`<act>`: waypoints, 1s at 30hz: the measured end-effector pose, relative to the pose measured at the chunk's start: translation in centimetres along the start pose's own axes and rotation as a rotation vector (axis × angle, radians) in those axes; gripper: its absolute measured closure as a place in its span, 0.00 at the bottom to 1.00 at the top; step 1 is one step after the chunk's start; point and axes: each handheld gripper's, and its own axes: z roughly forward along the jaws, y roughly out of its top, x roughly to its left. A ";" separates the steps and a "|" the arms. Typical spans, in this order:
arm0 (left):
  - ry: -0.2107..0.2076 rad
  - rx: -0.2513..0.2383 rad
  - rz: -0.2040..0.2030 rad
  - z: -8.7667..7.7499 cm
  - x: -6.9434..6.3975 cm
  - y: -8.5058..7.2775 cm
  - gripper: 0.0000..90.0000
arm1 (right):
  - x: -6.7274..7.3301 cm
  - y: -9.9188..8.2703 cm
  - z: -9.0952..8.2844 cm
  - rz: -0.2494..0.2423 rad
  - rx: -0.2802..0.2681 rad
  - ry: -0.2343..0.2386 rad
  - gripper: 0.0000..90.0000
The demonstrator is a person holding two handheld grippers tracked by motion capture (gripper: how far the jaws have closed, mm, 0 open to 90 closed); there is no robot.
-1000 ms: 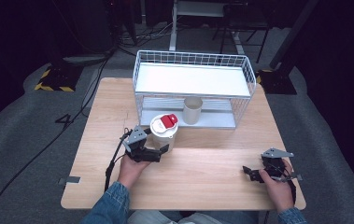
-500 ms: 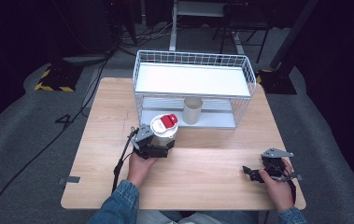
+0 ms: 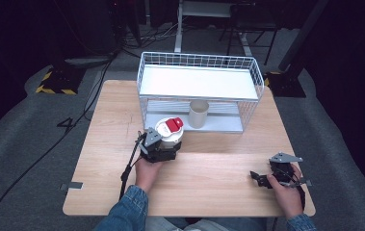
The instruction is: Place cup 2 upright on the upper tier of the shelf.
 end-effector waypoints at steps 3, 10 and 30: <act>0.003 0.002 0.005 0.0 0.0 0.0 0.14 | 0.0 0.0 0.0 0.001 0.000 0.000 0.00; 0.006 0.003 0.008 0.0 0.0 0.0 0.14 | 0.0 0.0 0.0 0.001 0.000 0.000 0.00; 0.018 0.016 0.012 -0.4 0.0 0.2 0.15 | 0.0 0.0 0.0 0.000 0.000 0.000 0.00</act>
